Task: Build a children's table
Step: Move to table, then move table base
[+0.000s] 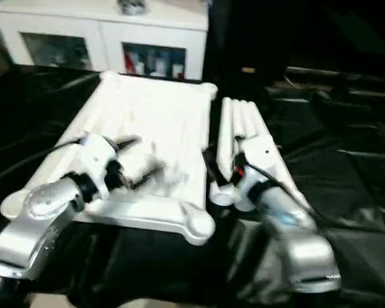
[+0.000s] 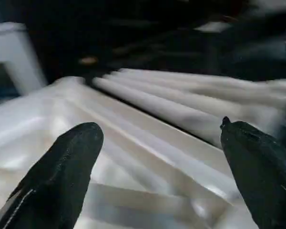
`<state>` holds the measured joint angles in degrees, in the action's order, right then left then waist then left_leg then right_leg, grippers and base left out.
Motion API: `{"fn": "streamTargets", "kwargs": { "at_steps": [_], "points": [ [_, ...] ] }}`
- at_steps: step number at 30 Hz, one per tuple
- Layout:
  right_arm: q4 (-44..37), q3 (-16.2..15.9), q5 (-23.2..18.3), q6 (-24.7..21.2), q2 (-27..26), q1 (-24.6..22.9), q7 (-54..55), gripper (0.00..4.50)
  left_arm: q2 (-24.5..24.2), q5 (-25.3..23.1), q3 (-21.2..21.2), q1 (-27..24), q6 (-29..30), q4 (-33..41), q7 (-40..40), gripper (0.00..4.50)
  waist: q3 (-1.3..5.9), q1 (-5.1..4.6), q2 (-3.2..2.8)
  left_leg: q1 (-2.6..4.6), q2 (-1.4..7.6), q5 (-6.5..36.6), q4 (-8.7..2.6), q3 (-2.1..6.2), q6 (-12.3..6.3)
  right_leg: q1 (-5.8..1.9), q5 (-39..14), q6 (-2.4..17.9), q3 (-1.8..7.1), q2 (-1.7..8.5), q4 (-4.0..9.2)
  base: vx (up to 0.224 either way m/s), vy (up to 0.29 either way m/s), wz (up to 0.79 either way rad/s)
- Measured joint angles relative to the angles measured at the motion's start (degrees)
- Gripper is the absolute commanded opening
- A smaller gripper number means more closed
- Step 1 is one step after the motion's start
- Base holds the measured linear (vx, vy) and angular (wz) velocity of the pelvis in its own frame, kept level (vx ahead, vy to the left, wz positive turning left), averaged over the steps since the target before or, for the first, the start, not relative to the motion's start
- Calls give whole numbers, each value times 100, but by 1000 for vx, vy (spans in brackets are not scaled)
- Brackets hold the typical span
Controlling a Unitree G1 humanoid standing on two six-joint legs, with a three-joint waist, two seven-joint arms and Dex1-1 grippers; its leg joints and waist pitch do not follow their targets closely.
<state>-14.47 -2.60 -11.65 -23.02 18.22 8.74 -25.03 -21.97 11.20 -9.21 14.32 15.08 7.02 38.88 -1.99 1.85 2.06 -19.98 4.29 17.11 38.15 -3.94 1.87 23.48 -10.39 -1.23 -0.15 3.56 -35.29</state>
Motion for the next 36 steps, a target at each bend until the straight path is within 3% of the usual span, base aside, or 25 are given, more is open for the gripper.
{"fn": "streamTargets", "kwargs": {
  "at_steps": [2, 5, 7, 9, 15, 23, 25, 28, 36],
  "points": [
    [-64, -103, -24, 0, 320, 8, -437, 444, -267, -8, -196, 122, -110, -259, 531, 450, -36, -30, -53, 15, 122, -13, -2, -62, 19, -48, 26, 70, -73, -23, 56, -70, -65, 7],
    [-59, -203, -78, -2, 698, 10, -894, 450, -479, -28, -570, 270, -153, -570, 1206, 414, -77, -38, -106, 96, 267, -42, -34, -283, 85, -90, 17, 63, -71, -17, 27, -74, -62, 10],
    [-46, -252, -99, 3, 905, 14, -1083, 450, -568, -144, -820, 454, -189, -825, 1514, 414, -81, -30, -111, 100, 321, -65, -65, -348, 103, -84, 17, 63, -72, -17, 26, -70, -61, 10],
    [12, -262, -94, 15, 1117, 36, -1314, 450, -642, -212, -980, 657, -232, -1163, 1876, 383, -81, -24, -112, 101, 363, -157, -130, -413, 131, -68, 21, 71, -74, -18, 25, -66, -56, 8],
    [-88, -393, -267, -86, 1624, 18, -2185, 450, -736, -316, -1127, 1142, -601, -2010, 2628, 327, -87, -34, -141, 96, 382, -191, -154, -442, 132, -56, 34, 92, -76, -19, 23, -17, -12, 2],
    [-141, -660, -452, -196, 1805, 21, -2692, 450, -779, -631, -1284, 1574, -1141, -3113, 2996, 268, -84, -20, -144, 85, 395, -222, -154, -454, 130, -55, 67, 145, -77, -19, 25, 7, 1, 0],
    [-141, -695, -456, -235, 1806, 26, -2762, 450, -777, -636, -1320, 1598, -1172, -3207, 3098, 235, -84, -12, -144, 74, 404, -226, -154, -464, 120, -48, 54, 151, -81, -21, 26, 0, 0, 0],
    [-143, -788, -441, -270, 1905, 46, -2873, 450, -772, -662, -1361, 1711, -1342, -3501, 3280, 221, -84, -7, -144, 47, 405, -236, -156, -471, 85, -29, 47, 156, -82, -21, 34, 0, 0, 0],
    [-115, -915, -382, -280, 1912, 174, -2946, 450, -675, -723, -1372, 1789, -1519, -3831, 3536, 156, -84, -13, -144, 62, 441, -222, -156, -520, 121, -35, 45, 162, -81, -19, 27, 0, 0, 0]
  ]
}}
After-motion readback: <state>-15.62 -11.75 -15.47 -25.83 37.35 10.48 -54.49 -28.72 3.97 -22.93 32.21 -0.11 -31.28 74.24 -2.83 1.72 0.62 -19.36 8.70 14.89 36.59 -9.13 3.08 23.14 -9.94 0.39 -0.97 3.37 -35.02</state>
